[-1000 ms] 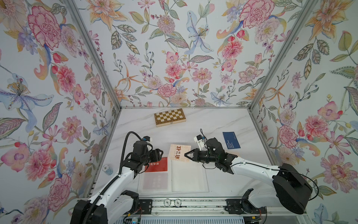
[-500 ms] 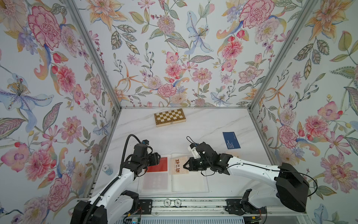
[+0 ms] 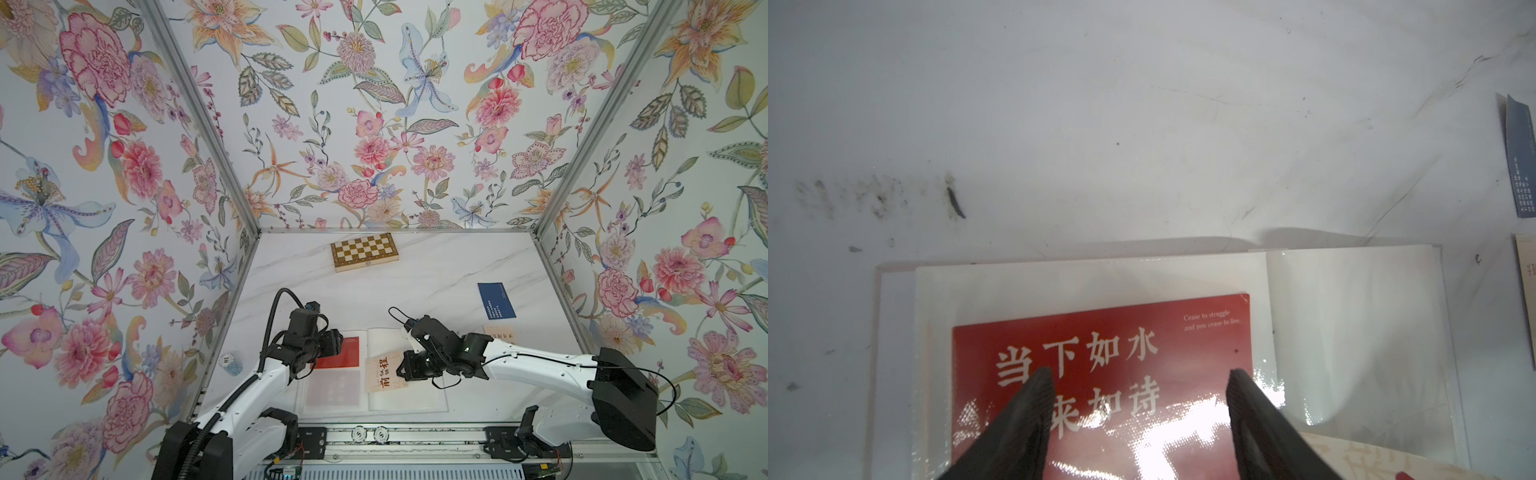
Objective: Place the photos into the photo albums
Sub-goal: Insert the photo into the photo album.
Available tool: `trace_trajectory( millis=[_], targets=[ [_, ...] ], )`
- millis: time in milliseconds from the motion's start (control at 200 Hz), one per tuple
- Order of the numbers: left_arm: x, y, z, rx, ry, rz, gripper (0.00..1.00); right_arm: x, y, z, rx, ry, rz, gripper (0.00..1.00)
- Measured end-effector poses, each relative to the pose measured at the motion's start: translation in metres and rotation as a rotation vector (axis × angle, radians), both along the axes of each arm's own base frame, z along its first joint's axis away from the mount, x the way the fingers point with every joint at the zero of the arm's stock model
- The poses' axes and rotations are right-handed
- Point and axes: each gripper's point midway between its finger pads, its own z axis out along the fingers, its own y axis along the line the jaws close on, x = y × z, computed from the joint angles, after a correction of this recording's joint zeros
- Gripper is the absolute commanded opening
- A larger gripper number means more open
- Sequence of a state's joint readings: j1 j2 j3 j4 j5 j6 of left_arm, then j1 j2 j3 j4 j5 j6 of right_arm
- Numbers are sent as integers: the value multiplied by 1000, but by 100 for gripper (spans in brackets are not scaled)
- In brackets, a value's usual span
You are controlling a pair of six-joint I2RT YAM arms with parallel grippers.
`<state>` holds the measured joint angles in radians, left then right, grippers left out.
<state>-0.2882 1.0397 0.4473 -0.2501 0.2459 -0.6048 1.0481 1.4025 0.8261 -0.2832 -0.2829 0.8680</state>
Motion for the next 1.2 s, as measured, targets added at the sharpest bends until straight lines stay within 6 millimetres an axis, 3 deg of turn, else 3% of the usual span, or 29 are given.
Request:
trace_trajectory(
  millis=[601, 966, 1201],
  targets=[
    [-2, 6, -7, 51, 1, 0, 65, -5, 7, 22, -48, -12, 14, 0],
    [-1, 8, -4, 64, -19, -3, 65, -11, 7, 6, -135, 23, 31, 0],
    [0, 10, -4, 75, -25, 2, 65, -11, 7, 7, -139, 23, 32, 0]
  ],
)
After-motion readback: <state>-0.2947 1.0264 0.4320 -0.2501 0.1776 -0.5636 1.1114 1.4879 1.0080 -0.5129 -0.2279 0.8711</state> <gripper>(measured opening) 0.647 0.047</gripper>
